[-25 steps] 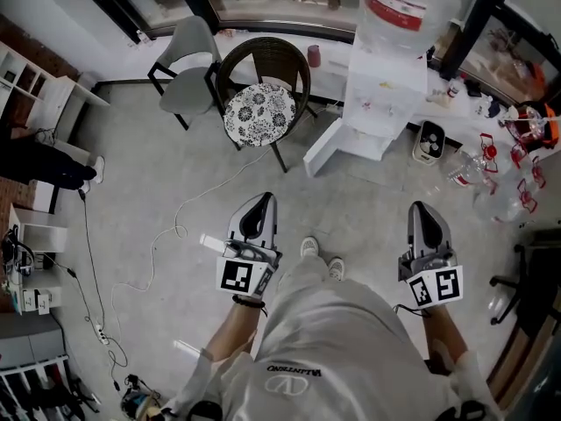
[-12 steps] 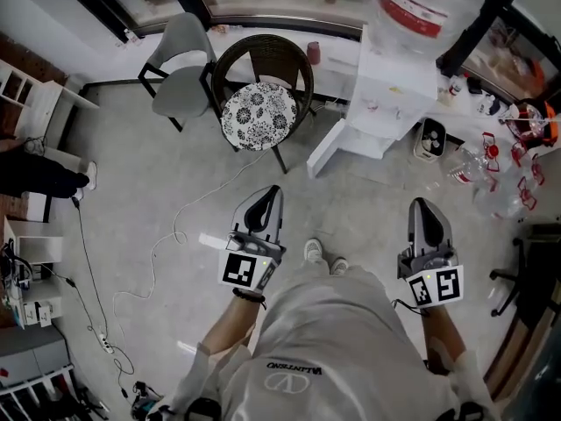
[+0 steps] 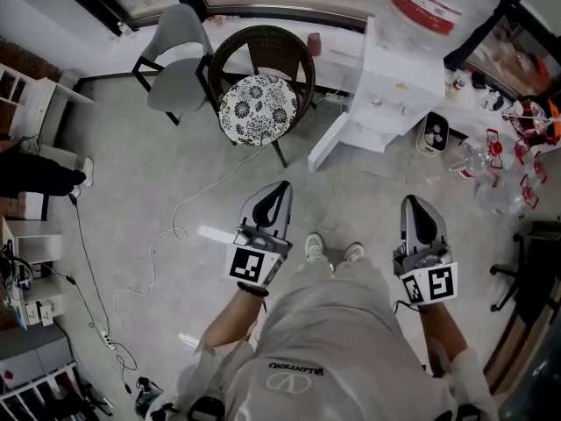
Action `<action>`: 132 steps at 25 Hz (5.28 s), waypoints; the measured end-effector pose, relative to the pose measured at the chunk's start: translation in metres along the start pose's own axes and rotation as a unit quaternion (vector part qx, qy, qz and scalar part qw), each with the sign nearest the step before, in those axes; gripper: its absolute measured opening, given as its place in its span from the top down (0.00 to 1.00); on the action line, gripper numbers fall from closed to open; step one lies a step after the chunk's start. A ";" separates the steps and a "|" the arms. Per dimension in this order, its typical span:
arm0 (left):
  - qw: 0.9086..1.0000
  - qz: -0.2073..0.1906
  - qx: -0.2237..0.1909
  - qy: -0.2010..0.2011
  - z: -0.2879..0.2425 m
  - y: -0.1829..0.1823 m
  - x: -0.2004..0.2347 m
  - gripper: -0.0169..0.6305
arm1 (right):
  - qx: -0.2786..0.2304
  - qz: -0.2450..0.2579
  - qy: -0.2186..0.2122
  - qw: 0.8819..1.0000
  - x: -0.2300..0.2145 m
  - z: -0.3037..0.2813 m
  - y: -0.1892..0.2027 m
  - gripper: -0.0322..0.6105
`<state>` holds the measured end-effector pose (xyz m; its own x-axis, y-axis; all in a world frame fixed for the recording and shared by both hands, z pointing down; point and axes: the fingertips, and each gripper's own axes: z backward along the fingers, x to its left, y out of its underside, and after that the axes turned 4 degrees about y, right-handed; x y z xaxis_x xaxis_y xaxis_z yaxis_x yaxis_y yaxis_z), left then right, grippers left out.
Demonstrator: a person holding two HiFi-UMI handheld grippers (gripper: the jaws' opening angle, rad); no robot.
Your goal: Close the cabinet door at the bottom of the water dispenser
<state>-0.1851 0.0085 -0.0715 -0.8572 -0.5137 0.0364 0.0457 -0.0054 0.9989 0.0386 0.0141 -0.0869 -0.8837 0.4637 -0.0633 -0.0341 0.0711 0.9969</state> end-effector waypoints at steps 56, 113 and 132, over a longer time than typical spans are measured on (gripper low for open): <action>1.000 -0.020 -0.010 0.022 -0.165 0.712 0.110 0.63 | -0.042 0.014 -0.145 0.988 -0.017 -0.265 0.699 0.92; 0.993 -0.049 0.006 0.110 -0.210 0.724 -0.036 0.64 | 0.017 0.057 0.030 0.998 -0.132 -0.182 0.834 0.92; 0.982 -0.080 0.004 0.172 -0.236 0.728 -0.085 0.71 | 0.063 0.101 -0.002 0.993 -0.145 -0.181 0.869 0.75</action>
<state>0.0425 -0.1542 0.6457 -0.6298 -0.7658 -0.1304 -0.0796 -0.1034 0.9915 0.0526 -0.1507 0.7970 -0.8647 0.4835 0.1364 0.2026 0.0871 0.9754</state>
